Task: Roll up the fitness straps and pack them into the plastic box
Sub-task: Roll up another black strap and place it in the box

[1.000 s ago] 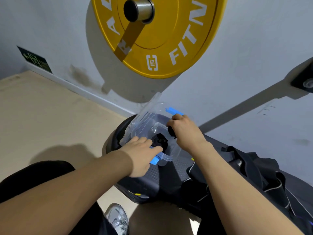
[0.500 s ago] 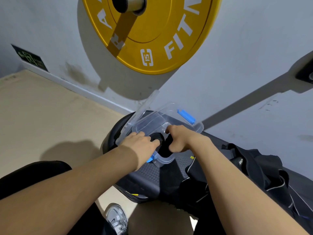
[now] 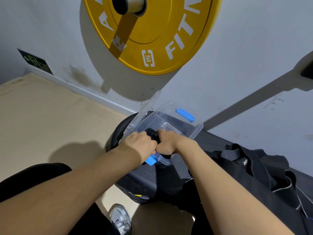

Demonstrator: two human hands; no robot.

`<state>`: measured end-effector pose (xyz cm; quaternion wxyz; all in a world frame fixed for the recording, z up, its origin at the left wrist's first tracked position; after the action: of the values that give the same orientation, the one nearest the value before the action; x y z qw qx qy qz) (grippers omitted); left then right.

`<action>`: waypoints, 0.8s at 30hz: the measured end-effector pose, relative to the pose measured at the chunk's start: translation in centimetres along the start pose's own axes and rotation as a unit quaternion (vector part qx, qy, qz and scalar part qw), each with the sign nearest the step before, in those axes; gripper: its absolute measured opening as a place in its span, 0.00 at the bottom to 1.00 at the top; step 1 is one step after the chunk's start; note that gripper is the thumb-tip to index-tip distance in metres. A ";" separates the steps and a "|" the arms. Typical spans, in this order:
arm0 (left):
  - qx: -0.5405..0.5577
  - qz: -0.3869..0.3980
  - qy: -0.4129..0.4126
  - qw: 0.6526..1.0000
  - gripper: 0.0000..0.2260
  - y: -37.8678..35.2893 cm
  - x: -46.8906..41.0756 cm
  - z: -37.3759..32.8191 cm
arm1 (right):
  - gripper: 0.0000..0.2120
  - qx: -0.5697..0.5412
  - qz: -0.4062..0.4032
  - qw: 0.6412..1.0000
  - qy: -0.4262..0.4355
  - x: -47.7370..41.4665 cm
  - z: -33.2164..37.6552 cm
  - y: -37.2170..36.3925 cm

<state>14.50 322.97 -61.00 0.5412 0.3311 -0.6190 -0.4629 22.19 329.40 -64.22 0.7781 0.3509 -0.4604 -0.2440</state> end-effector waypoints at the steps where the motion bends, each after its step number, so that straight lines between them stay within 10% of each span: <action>1: 0.011 0.005 0.007 1.000 0.10 0.2 0.1 0.0 | 0.30 -0.003 0.008 1.000 -0.003 -0.2 0.1 -0.3; 8: 0.062 0.057 0.041 0.996 0.19 1.1 1.4 -0.3 | 0.28 -0.111 -0.014 0.994 0.020 -0.7 0.6 0.8; 14: 0.085 0.021 0.040 0.995 0.18 1.9 2.0 0.4 | 0.23 -0.056 -0.248 0.967 0.013 1.5 -1.8 6.8; 19: 0.002 0.006 -0.016 1.000 0.18 1.3 2.3 -0.2 | 0.24 0.156 -0.092 0.981 0.068 2.5 -0.2 1.9; 24: -0.012 0.032 -0.024 0.999 0.17 0.4 2.6 -0.6 | 0.14 0.145 -0.100 0.981 0.081 3.9 0.4 1.7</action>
<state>14.61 320.65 -59.72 0.5448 0.2930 -0.6364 -0.4608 23.74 327.64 -60.66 0.7256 0.5226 -0.3888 -0.2217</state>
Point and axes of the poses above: each hand's wrist, its own x-axis away from the middle knuckle, its own y-axis out of the back of the hand, z = x × y, the point moved 9 cm from there along -x, towards the middle knuckle, and after that the axes turned 2 degrees about -z, right-handed, at the moved point
